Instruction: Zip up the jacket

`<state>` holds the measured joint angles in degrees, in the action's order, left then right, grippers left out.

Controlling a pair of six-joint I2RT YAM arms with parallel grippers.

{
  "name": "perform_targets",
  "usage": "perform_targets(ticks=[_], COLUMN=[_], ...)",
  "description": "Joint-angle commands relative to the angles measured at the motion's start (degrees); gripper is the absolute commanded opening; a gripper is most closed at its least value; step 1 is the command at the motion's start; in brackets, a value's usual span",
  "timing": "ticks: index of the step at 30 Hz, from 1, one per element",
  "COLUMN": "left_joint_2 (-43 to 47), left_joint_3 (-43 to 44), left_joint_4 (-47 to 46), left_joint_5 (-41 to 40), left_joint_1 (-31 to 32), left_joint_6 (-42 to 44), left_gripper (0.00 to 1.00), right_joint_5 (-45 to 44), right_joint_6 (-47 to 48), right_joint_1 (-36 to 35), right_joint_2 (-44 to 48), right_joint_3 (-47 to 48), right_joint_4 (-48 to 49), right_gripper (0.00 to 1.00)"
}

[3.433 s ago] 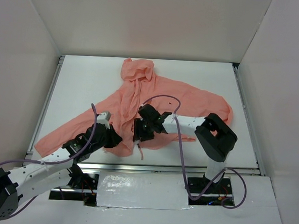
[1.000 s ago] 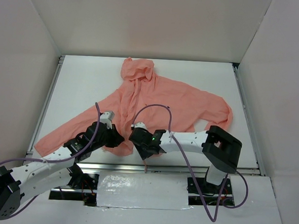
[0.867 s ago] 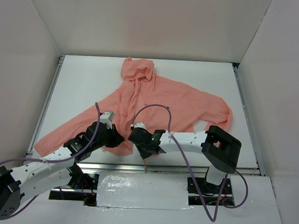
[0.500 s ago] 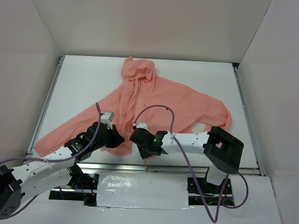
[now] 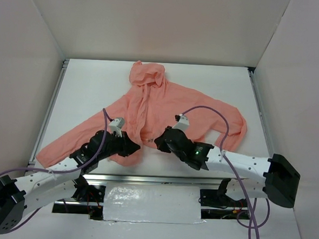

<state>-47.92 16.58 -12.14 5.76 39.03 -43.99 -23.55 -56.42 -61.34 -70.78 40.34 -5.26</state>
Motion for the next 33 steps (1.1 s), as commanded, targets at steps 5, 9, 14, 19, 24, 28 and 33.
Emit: perform_targets(ticks=[5, 9, 14, 19, 24, 28, 33], left_joint_2=[1.8, 4.5, 5.9, 3.3, 0.8, 1.6, 2.3], left_joint_3=[-3.0, -1.8, 0.0, -1.7, -1.8, -1.3, -1.6], left_joint_4=[-20.6, -20.1, -14.2, -19.9, -24.9, -26.3, -25.8], left_joint_5=[7.7, 9.4, 4.8, 7.2, 11.2, 13.0, 12.5], left_joint_1=[-0.2, -0.3, -0.3, -0.4, -0.4, -0.3, -0.3], left_joint_6=[0.2, 4.5, 6.8, 4.8, 4.0, 5.0, 5.3], left_gripper=[0.0, 0.0, 0.0, 0.0, 0.0, 0.0, 0.0], right_joint_5=[0.7, 7.4, 19.3, 4.1, 13.3, 13.0, 15.2], right_joint_6=[-1.9, 10.4, 25.4, 26.3, 25.8, 23.6, 19.7], right_joint_1=[0.2, 0.4, 1.0, 0.9, 0.9, 1.0, 1.0], right_joint_2=[7.4, 11.6, 22.2, 18.9, 21.4, 18.4, 18.6], right_joint_3=[-11.0, -13.6, -22.8, -16.5, -22.7, -19.2, -20.9], right_joint_4=[21.9, 25.6, 34.1, 20.6, 34.3, 30.6, 34.2], right_gripper=[0.0, 0.0, 0.0, 0.0, 0.0, 0.0, 0.0])
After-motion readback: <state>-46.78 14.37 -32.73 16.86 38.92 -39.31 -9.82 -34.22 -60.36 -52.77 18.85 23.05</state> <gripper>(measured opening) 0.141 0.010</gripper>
